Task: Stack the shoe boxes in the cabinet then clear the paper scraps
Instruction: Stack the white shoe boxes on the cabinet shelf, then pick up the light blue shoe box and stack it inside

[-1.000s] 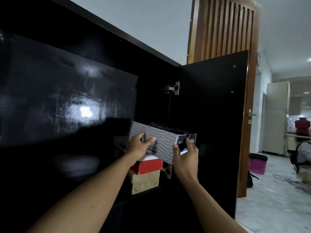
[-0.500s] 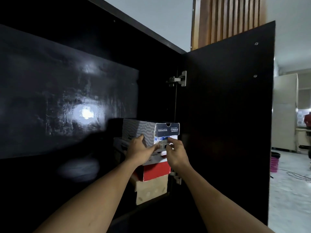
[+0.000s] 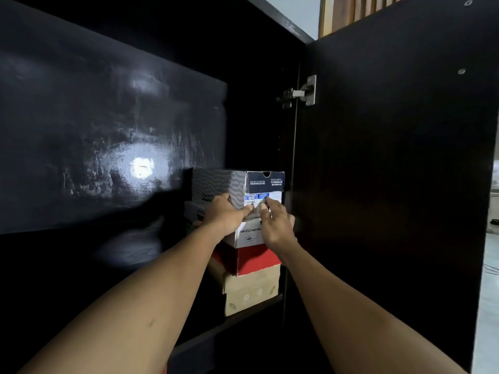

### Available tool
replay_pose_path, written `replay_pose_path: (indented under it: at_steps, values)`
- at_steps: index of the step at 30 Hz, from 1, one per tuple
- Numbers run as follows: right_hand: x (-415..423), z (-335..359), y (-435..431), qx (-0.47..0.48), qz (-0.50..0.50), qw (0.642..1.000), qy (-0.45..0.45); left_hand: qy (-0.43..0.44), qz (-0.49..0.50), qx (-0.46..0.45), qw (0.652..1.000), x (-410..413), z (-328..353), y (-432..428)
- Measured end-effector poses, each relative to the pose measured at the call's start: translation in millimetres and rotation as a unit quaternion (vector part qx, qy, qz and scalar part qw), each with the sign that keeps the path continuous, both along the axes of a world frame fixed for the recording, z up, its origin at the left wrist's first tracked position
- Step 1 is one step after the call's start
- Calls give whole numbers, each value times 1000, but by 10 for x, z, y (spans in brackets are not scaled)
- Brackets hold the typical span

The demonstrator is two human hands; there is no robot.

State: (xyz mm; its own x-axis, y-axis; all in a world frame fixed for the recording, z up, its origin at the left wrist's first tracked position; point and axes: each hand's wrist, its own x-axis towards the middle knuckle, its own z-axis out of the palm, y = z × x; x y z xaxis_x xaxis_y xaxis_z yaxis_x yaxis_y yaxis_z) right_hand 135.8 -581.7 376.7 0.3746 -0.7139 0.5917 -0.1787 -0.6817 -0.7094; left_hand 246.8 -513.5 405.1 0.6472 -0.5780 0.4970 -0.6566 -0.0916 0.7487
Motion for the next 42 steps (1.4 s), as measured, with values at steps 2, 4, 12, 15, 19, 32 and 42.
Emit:
replay_pose_path:
  at_steps: [2,4,12,15,19,32,42]
  values:
    - [33,10,1,22,-3,1000,0,10,-9,-3,1000,19,12,-11]
    - [37,40,-3,27,0,1000,0,10,-11,5,1000,5,19,0]
    - [-238,171,71,71,57,996,-8,-40,-5,63,997,-113,69,273]
    - [-544,170,248,64,52,997,-14,-61,-9,71,996,-232,23,491]
    - [-1136,135,511,68,6,998,-4,-87,12,94,992,-603,-11,822]
    - [-3721,-570,2017,102,-140,978,118,-155,-153,206,954,-2804,-620,1798]
    - [-5127,-1189,2406,177,-276,928,175,-141,-269,244,921,-4184,-1626,1924]
